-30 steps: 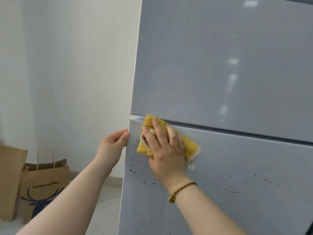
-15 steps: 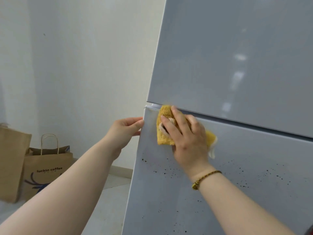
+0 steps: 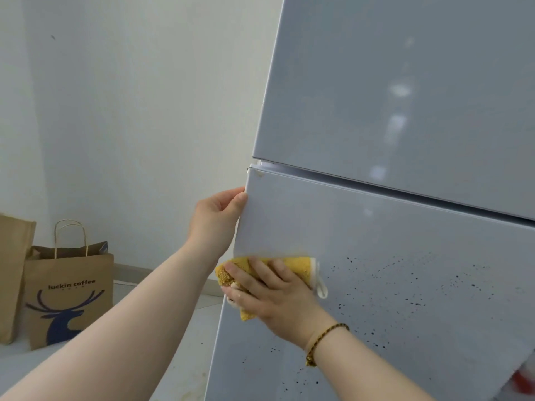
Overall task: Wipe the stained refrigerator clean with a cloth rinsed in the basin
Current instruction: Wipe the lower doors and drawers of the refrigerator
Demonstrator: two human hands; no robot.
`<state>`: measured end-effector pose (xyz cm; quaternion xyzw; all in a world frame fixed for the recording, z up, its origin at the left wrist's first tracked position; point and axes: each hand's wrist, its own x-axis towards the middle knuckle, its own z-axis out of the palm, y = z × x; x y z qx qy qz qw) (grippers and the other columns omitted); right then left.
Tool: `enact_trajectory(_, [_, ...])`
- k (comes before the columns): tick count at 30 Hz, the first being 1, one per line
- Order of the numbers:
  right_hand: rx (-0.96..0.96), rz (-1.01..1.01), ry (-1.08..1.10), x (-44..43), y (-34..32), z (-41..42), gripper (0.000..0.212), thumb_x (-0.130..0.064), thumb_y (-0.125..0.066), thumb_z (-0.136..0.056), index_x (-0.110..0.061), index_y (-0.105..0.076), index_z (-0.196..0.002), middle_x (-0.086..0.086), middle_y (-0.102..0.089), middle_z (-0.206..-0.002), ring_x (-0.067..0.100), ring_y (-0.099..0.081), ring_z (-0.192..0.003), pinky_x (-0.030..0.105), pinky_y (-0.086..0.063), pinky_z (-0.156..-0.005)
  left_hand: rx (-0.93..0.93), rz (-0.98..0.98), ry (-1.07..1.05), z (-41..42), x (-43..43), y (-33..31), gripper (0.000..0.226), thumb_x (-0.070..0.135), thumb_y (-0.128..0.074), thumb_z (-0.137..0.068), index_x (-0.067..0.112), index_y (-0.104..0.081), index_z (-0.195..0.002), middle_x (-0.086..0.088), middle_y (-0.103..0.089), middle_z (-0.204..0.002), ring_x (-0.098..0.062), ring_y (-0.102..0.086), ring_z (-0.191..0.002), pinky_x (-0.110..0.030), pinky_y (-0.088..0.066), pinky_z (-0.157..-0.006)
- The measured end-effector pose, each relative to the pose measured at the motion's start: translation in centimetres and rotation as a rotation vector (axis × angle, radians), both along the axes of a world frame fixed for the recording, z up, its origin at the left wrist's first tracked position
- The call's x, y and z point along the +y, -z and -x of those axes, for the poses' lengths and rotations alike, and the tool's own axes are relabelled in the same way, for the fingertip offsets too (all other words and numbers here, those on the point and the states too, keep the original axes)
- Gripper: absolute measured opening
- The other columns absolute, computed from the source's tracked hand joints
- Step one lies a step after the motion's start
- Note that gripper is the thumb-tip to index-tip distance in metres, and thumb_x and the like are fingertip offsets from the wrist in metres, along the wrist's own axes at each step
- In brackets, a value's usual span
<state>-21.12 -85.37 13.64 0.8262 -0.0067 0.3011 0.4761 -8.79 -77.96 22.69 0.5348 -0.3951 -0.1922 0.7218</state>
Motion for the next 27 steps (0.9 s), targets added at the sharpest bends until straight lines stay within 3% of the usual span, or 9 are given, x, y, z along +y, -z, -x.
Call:
enact_trajectory(1, [-0.031, 0.0, -0.019, -0.1, -0.7, 0.4, 0.041, -0.02, -0.046, -0.077, -0.026, -0.04, -0.117, 0.0, -0.039, -0.133, 0.024, -0.041, -0.107, 0.035, -0.032, -0.086, -0.029, -0.021, -0.049, 0.2, -0.1, 0.0, 0.018, 0.02, -0.048, -0.093, 0.031, -0.062, -0.096, 0.021, -0.06, -0.081, 0.014, -0.056, -0.073, 0.003, -0.038, -0.056])
enact_trajectory(3, [-0.26, -0.073, -0.011, -0.4, -2.9, 2.3, 0.034, -0.009, -0.038, -0.082, -0.022, -0.045, -0.112, 0.002, -0.055, -0.127, 0.027, -0.043, -0.101, 0.035, -0.032, -0.078, -0.179, -0.084, -0.202, 0.6, -0.1, 0.5, 0.026, 0.021, -0.046, -0.093, 0.027, -0.057, -0.116, 0.011, -0.062, -0.107, -0.002, -0.057, -0.103, -0.011, -0.041, -0.081])
enact_trajectory(5, [-0.63, -0.19, 0.071, -1.7, -5.4, 5.5, 0.042, -0.001, -0.036, -0.074, -0.018, -0.046, -0.111, 0.006, -0.054, -0.125, 0.029, -0.041, -0.096, 0.036, -0.032, -0.073, -0.535, 0.001, -0.464, 1.0, -0.2, 1.6, 0.041, 0.018, -0.043, -0.093, 0.021, -0.042, -0.134, -0.003, -0.04, -0.141, -0.015, -0.034, -0.129, -0.027, -0.023, -0.104])
enact_trajectory(8, [-0.978, -0.323, 0.168, -3.2, -7.2, 8.6, 0.053, 0.0, -0.037, -0.072, -0.016, -0.043, -0.122, 0.014, -0.045, -0.133, 0.032, -0.037, -0.103, 0.04, -0.034, -0.081, -1.024, 0.18, -0.61, 1.5, -1.5, 3.3, 0.049, 0.01, -0.038, -0.083, 0.021, -0.036, -0.13, -0.008, -0.023, -0.142, -0.018, -0.015, -0.134, -0.037, -0.004, -0.109])
enact_trajectory(11, [-0.996, -0.361, 0.187, -2.6, -4.7, 6.9, 0.057, -0.003, -0.035, -0.07, -0.017, -0.04, -0.125, 0.011, -0.033, -0.134, 0.032, -0.035, -0.109, 0.041, -0.028, -0.086, -1.238, 0.119, -0.637, 1.6, -2.8, 4.8, 0.043, 0.019, -0.038, -0.087, 0.021, -0.035, -0.13, -0.007, -0.023, -0.14, -0.009, 0.006, -0.141, -0.043, 0.002, -0.109])
enact_trajectory(16, [-0.523, -0.262, 0.176, -1.6, 3.1, 6.3, 0.039, -0.01, -0.034, -0.09, -0.029, -0.044, -0.122, 0.0, -0.029, -0.142, 0.027, -0.038, -0.115, 0.038, -0.023, -0.101, -1.317, 0.01, -0.677, 1.7, -3.2, 5.3, 0.055, 0.051, -0.014, -0.095, 0.017, -0.028, -0.135, -0.008, -0.021, -0.142, -0.007, 0.017, -0.139, -0.039, 0.0, -0.112])
enact_trajectory(20, [-0.129, -0.115, 0.111, -2.6, 3.1, 9.3, 0.043, -0.012, -0.04, -0.081, -0.031, -0.043, -0.119, -0.005, -0.034, -0.137, 0.022, -0.04, -0.113, 0.034, -0.024, -0.1, -1.325, -0.032, -0.678, 2.4, -3.1, 5.4, 0.064, 0.058, -0.011, -0.092, 0.015, -0.027, -0.136, -0.01, -0.018, -0.143, -0.008, 0.018, -0.139, -0.035, 0.003, -0.113])
enact_trajectory(23, [-0.284, -0.092, 0.088, -3.8, -1.7, 11.4, 0.038, -0.006, -0.026, -0.092, -0.028, -0.044, -0.118, -0.002, -0.039, -0.128, 0.024, -0.042, -0.104, 0.034, -0.032, -0.084, -1.307, -0.082, -0.681, 2.9, -2.8, 5.3, 0.069, 0.062, -0.009, -0.09, 0.014, -0.027, -0.135, -0.011, -0.017, -0.144, -0.008, 0.019, -0.139, -0.035, 0.005, -0.112])
enact_trajectory(27, [-0.91, -0.313, 0.163, -5.6, -6.8, 13.2, 0.046, -0.004, -0.03, -0.081, -0.018, -0.042, -0.124, 0.013, -0.041, -0.129, 0.031, -0.039, -0.103, 0.04, -0.034, -0.082, -1.286, -0.131, -0.702, 4.0, -2.8, 5.0, 0.072, 0.063, -0.007, -0.089, 0.012, -0.029, -0.134, -0.013, -0.016, -0.144, -0.017, 0.014, -0.141, -0.036, 0.006, -0.112])
